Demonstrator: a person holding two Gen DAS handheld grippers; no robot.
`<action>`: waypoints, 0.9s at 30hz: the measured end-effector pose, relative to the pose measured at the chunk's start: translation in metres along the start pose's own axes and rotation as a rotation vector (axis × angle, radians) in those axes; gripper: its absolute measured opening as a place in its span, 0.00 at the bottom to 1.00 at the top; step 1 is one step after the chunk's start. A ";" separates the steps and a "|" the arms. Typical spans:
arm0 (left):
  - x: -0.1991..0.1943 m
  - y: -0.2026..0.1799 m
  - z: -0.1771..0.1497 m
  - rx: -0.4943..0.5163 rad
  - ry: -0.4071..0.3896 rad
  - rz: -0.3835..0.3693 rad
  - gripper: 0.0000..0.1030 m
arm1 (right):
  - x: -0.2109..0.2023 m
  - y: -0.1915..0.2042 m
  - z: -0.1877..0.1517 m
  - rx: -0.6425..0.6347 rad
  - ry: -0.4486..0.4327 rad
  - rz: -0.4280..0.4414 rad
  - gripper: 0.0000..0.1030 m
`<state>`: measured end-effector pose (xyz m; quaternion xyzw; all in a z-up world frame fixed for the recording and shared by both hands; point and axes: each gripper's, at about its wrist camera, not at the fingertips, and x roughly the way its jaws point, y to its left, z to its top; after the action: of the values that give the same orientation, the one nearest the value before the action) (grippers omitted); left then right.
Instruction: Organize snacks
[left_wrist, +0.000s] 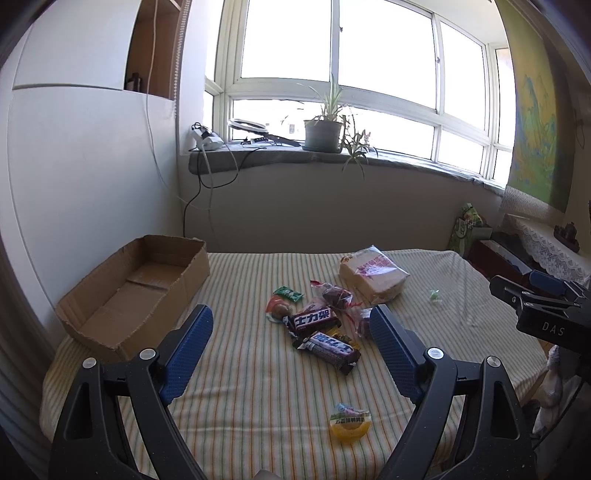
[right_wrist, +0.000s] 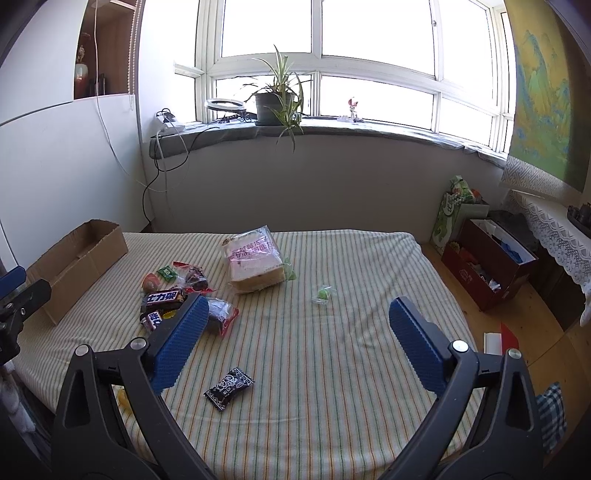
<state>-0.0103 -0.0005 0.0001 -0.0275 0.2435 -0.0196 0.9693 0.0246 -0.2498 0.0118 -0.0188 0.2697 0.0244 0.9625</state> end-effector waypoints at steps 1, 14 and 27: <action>0.003 0.001 -0.002 -0.009 0.017 -0.020 0.84 | 0.002 -0.001 -0.001 0.004 0.009 0.015 0.97; 0.030 -0.009 -0.059 -0.005 0.245 -0.173 0.62 | 0.055 0.003 -0.050 0.045 0.278 0.280 0.66; 0.066 -0.030 -0.080 0.026 0.349 -0.267 0.55 | 0.090 0.037 -0.077 0.018 0.438 0.328 0.62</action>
<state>0.0093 -0.0377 -0.0991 -0.0431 0.4013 -0.1553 0.9016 0.0591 -0.2135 -0.1019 0.0291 0.4712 0.1729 0.8644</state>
